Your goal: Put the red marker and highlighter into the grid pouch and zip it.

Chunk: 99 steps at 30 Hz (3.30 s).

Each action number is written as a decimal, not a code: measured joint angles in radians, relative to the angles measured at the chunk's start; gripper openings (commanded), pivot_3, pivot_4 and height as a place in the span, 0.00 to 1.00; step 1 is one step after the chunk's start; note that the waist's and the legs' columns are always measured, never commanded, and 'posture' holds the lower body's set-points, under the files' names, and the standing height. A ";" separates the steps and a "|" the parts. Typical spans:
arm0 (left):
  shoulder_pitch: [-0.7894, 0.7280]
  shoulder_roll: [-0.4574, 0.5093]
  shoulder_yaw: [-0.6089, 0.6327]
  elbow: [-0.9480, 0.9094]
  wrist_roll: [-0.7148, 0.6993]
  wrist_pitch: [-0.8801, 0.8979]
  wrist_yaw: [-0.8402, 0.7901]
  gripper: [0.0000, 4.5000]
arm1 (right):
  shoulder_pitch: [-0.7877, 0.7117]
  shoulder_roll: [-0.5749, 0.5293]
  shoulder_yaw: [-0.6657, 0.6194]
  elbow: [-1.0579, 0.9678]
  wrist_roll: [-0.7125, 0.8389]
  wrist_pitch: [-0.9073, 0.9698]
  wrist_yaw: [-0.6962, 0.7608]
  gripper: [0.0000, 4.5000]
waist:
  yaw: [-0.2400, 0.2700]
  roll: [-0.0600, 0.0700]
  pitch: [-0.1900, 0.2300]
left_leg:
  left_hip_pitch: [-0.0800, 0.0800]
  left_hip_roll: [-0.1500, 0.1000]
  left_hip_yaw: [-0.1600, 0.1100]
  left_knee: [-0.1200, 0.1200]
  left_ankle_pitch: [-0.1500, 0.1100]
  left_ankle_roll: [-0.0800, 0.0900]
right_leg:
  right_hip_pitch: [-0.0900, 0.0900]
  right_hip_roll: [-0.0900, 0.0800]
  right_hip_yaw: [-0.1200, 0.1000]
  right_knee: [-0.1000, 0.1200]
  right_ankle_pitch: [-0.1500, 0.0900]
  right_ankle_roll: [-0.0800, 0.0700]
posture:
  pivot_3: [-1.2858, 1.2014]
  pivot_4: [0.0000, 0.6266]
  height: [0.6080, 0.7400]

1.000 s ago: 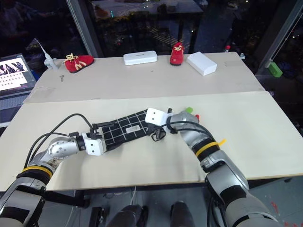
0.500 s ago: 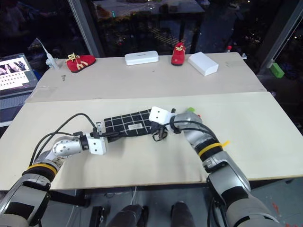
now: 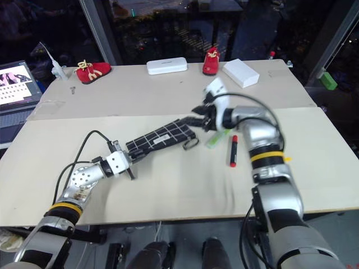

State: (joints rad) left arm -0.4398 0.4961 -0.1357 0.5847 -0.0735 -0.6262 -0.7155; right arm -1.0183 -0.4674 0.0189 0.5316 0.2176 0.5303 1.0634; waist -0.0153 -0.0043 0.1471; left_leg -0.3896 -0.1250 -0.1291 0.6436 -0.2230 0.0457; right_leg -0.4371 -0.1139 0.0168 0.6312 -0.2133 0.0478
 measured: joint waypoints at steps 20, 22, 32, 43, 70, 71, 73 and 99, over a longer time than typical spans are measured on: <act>0.099 -0.028 0.073 -0.333 -0.045 0.390 0.051 0.00 | 0.018 0.082 0.104 0.180 -0.142 -0.040 -0.175 0.75 | -0.027 0.000 0.000 | 0.001 0.002 0.004 0.000 0.001 -0.002 | -0.001 0.001 0.003 0.000 0.002 -0.003 | 0.52 0.24 1.00; 0.100 -0.030 0.073 -0.333 -0.043 0.389 0.055 0.00 | 0.009 0.086 0.104 0.188 -0.147 -0.048 -0.181 0.75 | -0.027 0.000 0.000 | 0.001 0.002 0.004 0.000 0.000 -0.002 | -0.001 0.001 0.003 0.000 0.002 -0.003 | 0.52 0.24 1.00; 0.106 -0.052 0.072 -0.333 -0.028 0.389 0.057 0.00 | -0.016 0.111 0.102 0.247 -0.155 -0.074 -0.192 0.20 | -0.028 0.000 0.000 | 0.001 0.002 0.004 0.000 0.001 -0.002 | -0.001 0.001 0.003 0.000 0.002 -0.003 | 0.52 0.24 1.00; 0.106 -0.073 0.073 -0.333 -0.025 0.389 0.061 0.00 | -0.021 0.126 0.093 0.246 -0.155 -0.081 -0.159 0.00 | -0.028 0.000 0.000 | 0.001 0.002 0.004 0.000 0.001 -0.002 | -0.001 0.001 0.003 0.000 0.002 -0.003 | 0.52 0.24 1.00; 0.057 -0.120 0.078 -0.263 -0.007 0.384 0.070 0.00 | 0.123 0.353 0.296 -0.197 -0.081 0.074 -0.074 0.13 | -0.027 0.000 0.000 | 0.002 0.002 0.003 0.001 0.001 -0.003 | -0.001 0.002 0.001 0.001 0.004 -0.003 | 0.52 0.24 1.00; 0.056 -0.125 0.075 -0.263 -0.007 0.383 0.068 0.00 | 0.133 0.342 0.295 -0.234 -0.063 0.090 -0.055 0.17 | -0.028 0.000 0.000 | 0.002 0.002 0.003 0.001 0.001 -0.003 | -0.002 0.002 0.001 0.001 0.004 -0.003 | 0.52 0.24 1.00; 0.055 -0.127 0.073 -0.262 -0.007 0.379 0.064 0.00 | 0.143 0.320 0.290 -0.272 -0.039 0.113 -0.036 0.31 | -0.026 0.000 0.000 | 0.002 0.002 0.003 0.001 0.001 -0.003 | -0.001 0.001 0.000 0.001 0.004 -0.003 | 0.52 0.24 1.00; 0.025 -0.127 0.084 -0.237 -0.007 0.371 0.051 0.00 | 0.333 -0.306 -0.035 -0.567 0.065 0.231 -0.024 0.99 | -0.001 -0.001 0.000 | 0.005 0.006 0.011 0.002 -0.001 0.000 | 0.002 0.001 0.000 -0.002 0.005 -0.004 | 0.52 0.24 1.00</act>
State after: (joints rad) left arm -0.4147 0.3688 -0.0517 0.3478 -0.0805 -0.2549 -0.6644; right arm -0.6853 -0.7736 -0.0164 -0.0358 0.2829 0.7617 1.0390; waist -0.0166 -0.0056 0.1473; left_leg -0.3843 -0.1189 -0.1179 0.6456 -0.2238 0.0453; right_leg -0.4350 -0.1133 0.0170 0.6293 -0.2080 0.0440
